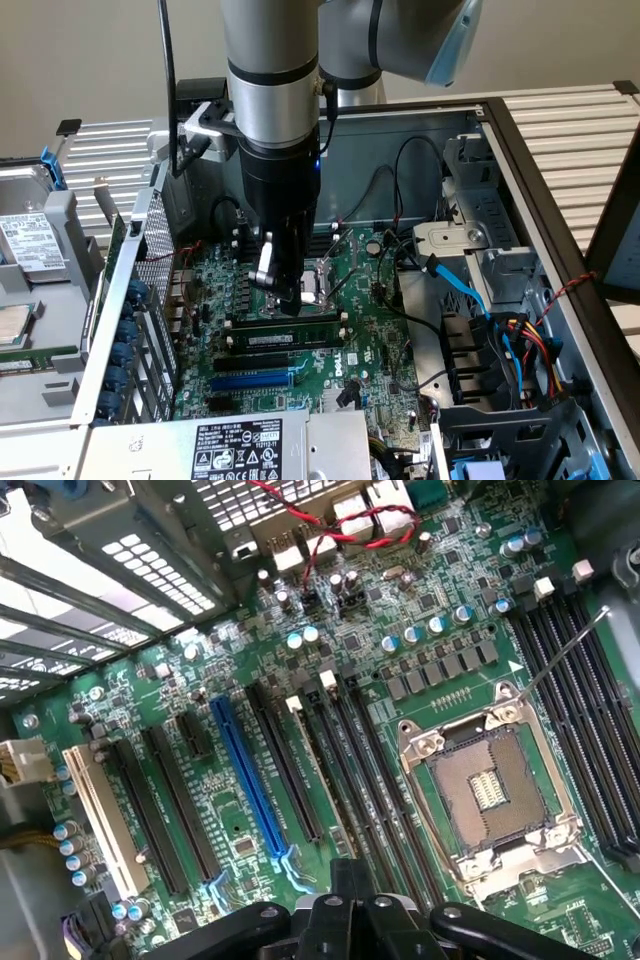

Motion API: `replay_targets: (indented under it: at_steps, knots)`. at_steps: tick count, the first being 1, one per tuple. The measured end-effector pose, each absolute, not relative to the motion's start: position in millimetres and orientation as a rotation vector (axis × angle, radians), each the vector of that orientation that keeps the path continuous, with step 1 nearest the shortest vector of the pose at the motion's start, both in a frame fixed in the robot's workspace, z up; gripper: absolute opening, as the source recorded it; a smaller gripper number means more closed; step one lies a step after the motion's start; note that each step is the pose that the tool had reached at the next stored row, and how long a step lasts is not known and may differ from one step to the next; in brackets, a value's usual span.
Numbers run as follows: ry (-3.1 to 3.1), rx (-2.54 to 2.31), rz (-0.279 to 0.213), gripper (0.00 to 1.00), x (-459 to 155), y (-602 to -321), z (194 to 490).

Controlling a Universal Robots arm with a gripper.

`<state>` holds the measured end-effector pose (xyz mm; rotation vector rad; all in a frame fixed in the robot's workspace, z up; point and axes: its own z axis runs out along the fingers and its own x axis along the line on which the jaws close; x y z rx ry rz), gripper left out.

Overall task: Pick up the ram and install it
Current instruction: 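Press down the ram until it locks into place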

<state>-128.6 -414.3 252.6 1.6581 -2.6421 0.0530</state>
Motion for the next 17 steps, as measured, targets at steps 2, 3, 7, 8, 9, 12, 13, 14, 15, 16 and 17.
replay_targets:
  at_steps: [2, 3, 7, 8, 9, 12, 13, 14, 15, 16, 17]
  knots:
    - [-2.663, 1.624, 0.053, 0.11, -128.6, -414.3, 252.5]
    - [-2.675, 1.604, 0.052, 0.11, -128.6, -414.3, 252.5]
    - [-2.716, 1.531, 0.052, 0.11, -128.5, -414.3, 252.6]
    - [-2.727, 1.512, 0.051, 0.11, -128.5, -414.3, 252.6]
    - [-2.737, 1.492, 0.051, 0.11, -128.6, -414.3, 252.6]
    - [-2.768, 1.433, 0.050, 0.11, -128.6, -414.3, 252.5]
    - [-2.779, 1.411, 0.050, 0.11, -128.6, -414.3, 252.5]
    - [-2.789, 1.391, 0.050, 0.11, -128.6, -414.3, 252.5]
    - [-2.799, 1.371, 0.049, 0.11, -128.5, -414.3, 252.5]
    - [-2.808, 1.350, 0.049, 0.11, -128.5, -414.3, 252.6]
    - [-2.818, 1.329, 0.049, 0.11, -128.5, -414.3, 252.6]
